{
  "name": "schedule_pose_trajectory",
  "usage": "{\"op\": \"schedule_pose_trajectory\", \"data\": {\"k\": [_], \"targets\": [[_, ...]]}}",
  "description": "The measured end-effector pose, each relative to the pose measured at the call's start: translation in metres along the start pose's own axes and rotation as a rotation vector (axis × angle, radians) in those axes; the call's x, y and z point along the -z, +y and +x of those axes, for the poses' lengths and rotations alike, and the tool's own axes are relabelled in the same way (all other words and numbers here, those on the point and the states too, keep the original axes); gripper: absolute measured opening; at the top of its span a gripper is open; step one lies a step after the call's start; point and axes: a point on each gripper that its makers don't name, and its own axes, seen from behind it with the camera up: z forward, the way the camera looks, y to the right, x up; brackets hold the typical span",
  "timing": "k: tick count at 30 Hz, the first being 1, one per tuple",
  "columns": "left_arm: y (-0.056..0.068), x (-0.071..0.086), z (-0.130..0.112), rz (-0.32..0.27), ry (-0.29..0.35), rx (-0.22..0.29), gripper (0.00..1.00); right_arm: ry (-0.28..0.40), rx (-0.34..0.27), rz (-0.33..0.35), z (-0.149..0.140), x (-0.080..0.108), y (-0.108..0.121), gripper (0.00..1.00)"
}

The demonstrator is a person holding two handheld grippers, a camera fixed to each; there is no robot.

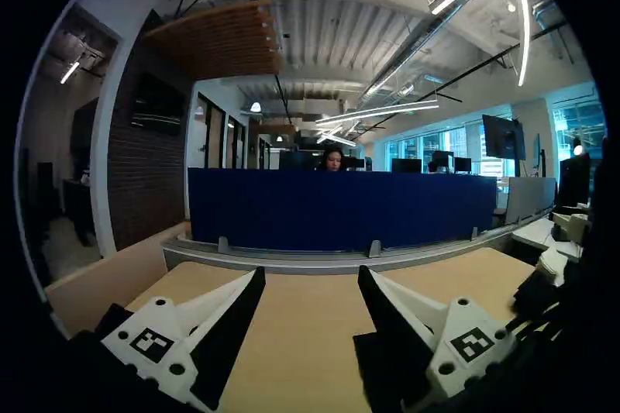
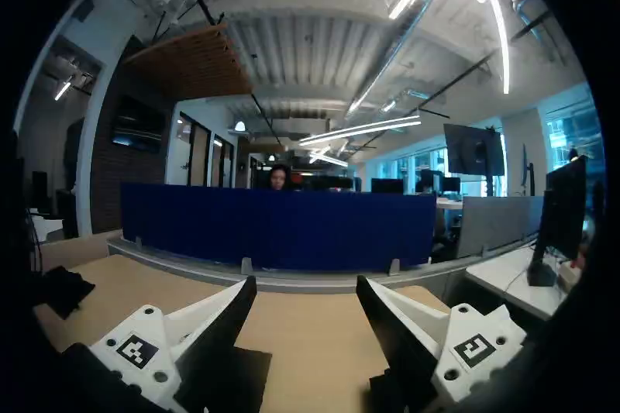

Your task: Fold towel

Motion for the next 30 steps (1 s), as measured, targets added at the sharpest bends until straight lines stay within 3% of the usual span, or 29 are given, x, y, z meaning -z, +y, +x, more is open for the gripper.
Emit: {"op": "schedule_pose_trajectory", "data": {"k": [6,19,30], "targets": [[0.016,0.002,-0.001,-0.075,-0.057,-0.04,0.88,-0.047,0.06,0.051,0.003,-0.002,-0.009,1.0],[0.073,0.012,-0.027,-0.337,-0.226,-0.152,0.88,-0.277,0.197,0.283,-0.035,0.017,-0.042,1.0],[0.09,0.015,-0.046,-0.41,-0.275,-0.199,0.88,-0.362,0.216,0.361,-0.062,0.029,-0.054,1.0]]}}
